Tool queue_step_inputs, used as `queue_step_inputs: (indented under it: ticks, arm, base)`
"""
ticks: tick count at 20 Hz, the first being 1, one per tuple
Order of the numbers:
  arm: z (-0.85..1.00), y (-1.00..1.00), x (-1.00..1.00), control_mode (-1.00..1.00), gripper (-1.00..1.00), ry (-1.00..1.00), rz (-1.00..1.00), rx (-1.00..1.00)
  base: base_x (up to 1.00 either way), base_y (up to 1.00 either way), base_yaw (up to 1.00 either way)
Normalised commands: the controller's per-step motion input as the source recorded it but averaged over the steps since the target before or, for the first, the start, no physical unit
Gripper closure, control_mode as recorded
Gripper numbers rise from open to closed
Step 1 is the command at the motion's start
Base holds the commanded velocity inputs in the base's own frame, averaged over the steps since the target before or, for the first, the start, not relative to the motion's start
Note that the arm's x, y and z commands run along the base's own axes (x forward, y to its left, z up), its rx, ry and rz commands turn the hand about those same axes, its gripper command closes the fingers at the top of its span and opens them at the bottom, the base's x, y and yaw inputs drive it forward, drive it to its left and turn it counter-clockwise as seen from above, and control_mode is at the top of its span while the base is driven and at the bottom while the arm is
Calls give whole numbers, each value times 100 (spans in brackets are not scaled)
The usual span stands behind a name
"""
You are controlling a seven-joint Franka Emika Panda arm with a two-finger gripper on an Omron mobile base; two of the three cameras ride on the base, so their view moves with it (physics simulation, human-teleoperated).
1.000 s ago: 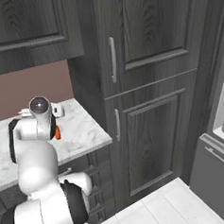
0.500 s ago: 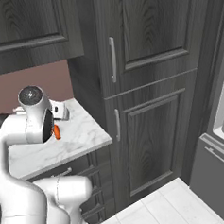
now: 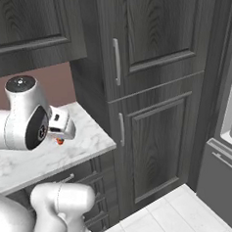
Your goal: Open the fridge, remove the pear, carrot, and chicken drumstick, and place them on any counter.
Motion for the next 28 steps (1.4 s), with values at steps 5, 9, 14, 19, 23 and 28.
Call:
queue_step_inputs:
  ticks: [5,9,14,19,23,28]
  arm:
    - [0,-46,-59,-100,-100,9,-11,-8]
    - [0,-8,-2,100,-100,0,-14,-2]
    - [0,0,0,100,-100,0,0,0]
    - [0,0,0,100,-100,0,0,0]
    - [0,0,0,100,-100,0,0,0]
    - [0,0,0,100,-100,0,0,0]
  base:
    - [0,0,0]
    - [0,-12,-19]
    - [0,-57,-67]
    - [26,-17,-67]
    - [79,0,-59]
    - [100,10,-47]
